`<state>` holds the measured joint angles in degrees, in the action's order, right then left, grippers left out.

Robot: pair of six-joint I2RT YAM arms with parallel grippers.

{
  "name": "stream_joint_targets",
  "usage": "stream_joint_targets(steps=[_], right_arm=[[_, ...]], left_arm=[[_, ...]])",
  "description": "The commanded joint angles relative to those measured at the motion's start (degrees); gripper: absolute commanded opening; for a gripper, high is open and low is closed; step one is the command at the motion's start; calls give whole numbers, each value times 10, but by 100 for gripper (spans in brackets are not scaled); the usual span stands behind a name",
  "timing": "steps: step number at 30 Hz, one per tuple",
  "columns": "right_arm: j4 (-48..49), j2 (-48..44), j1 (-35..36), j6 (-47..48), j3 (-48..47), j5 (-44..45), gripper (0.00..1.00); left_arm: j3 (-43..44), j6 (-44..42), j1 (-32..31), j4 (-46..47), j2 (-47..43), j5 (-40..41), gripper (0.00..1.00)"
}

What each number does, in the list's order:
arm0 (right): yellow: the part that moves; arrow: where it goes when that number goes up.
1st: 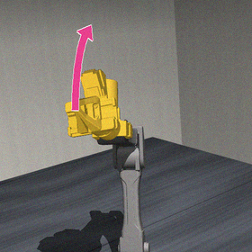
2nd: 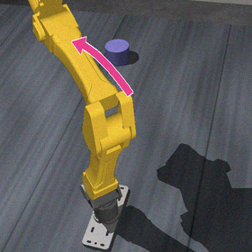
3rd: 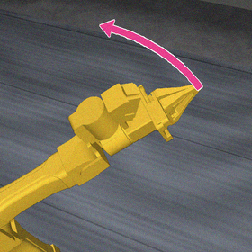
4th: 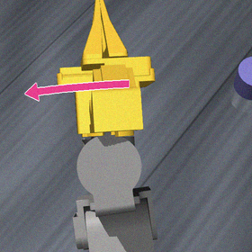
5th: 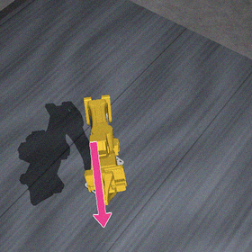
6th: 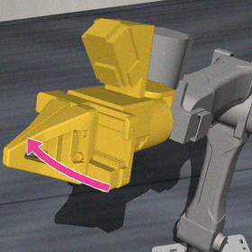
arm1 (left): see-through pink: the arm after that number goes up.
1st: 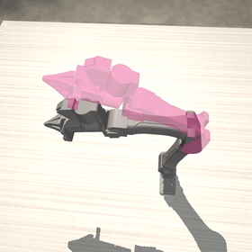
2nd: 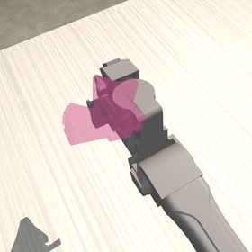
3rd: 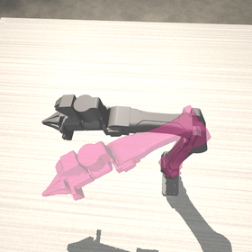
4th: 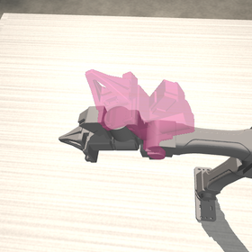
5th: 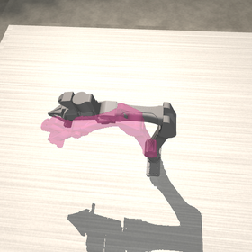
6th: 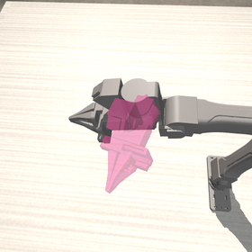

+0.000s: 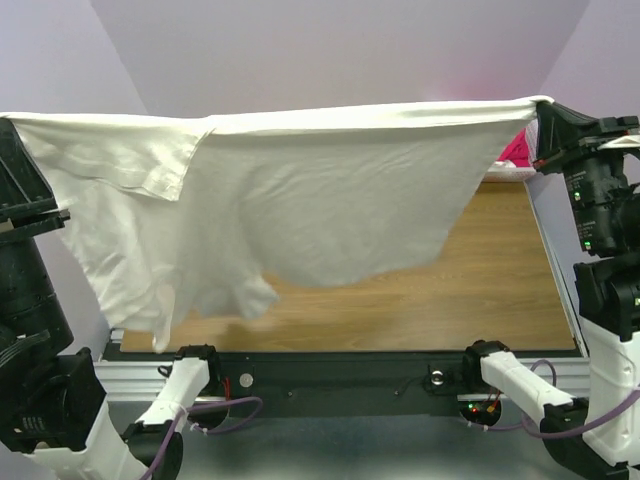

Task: Fold and stack the t-shirts
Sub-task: Flatten the tshirt out

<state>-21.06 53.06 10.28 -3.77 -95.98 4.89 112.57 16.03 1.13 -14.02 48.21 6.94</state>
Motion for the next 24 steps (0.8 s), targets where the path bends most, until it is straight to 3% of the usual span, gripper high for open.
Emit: stream_joint_targets(steps=[1, 11, 17, 24], right_arm=[[16, 6, -5, 32, -18, 36, 1], [17, 62, -5, 3, 64, 34, 1], [19, 181, -5, -2, 124, 72, 1], [68, 378, -6, 10, 129, 98, 1]], left_arm=[[0, -43, -2, 42, 25, 56, 0], [-145, -58, -1, 57, 118, 6, 0], [-244, -66, -1, 84, 256, -3, 0], [-234, -36, -2, 91, 452, -44, 0]])
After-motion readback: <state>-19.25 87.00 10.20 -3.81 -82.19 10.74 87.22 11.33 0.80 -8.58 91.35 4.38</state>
